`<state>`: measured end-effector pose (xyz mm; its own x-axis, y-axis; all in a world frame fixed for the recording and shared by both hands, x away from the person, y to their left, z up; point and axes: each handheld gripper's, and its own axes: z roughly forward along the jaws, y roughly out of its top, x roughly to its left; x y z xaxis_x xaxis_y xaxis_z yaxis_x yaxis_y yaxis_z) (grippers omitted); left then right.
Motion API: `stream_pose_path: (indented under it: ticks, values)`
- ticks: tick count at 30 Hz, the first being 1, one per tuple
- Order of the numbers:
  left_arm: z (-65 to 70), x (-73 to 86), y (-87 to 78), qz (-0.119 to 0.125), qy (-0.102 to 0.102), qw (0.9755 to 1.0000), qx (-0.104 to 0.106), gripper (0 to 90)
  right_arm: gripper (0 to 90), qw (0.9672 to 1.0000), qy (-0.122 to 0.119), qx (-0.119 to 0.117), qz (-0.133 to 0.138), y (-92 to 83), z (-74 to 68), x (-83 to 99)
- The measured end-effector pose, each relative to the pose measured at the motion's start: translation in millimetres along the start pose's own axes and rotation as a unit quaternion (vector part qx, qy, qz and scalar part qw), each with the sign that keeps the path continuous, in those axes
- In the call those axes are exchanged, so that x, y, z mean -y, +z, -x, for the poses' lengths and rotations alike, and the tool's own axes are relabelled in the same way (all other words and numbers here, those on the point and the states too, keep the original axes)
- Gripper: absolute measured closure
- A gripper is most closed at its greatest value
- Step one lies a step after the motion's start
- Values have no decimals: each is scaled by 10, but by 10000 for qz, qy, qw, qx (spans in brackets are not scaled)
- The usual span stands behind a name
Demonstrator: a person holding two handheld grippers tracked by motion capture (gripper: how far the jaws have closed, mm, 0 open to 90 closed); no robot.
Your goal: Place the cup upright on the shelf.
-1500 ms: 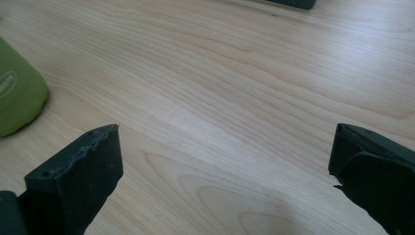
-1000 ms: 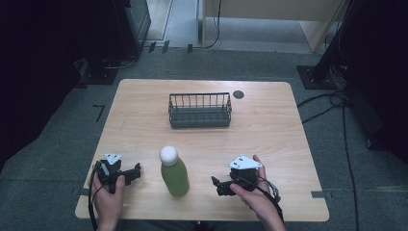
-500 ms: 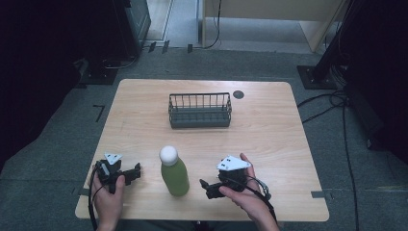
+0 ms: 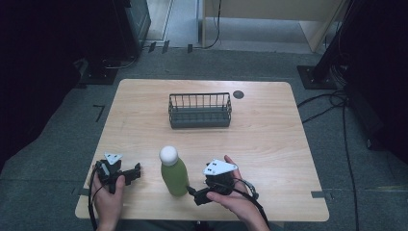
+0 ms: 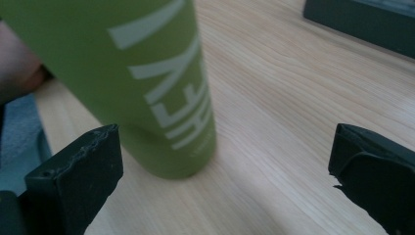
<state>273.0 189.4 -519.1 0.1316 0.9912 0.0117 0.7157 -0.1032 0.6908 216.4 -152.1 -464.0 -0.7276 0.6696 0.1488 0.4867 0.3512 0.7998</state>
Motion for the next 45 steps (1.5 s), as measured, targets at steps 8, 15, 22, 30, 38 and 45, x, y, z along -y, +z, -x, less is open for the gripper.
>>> stream_pose_path:
  ticks: [8,15,22,30,38,45]
  values:
    - [0,0,0,0,1,10000,0,0,0,9991,3,-383,158,35,-96,-60]
    - [0,0,0,1,2,10000,0,0,7,9987,-41,-485,147,122,-175,-147]
    - [-1,-1,0,0,5,10000,-2,0,28,9988,-68,-455,193,180,-247,-233]
    - [0,0,0,0,-1,10000,0,0,34,9988,-118,-411,231,245,-294,-314]
    - [0,0,0,0,0,10000,0,0,42,9989,-112,-347,307,305,-345,-354]
    - [0,-1,0,-1,-1,10000,2,0,102,9983,-223,-256,466,375,-426,-399]
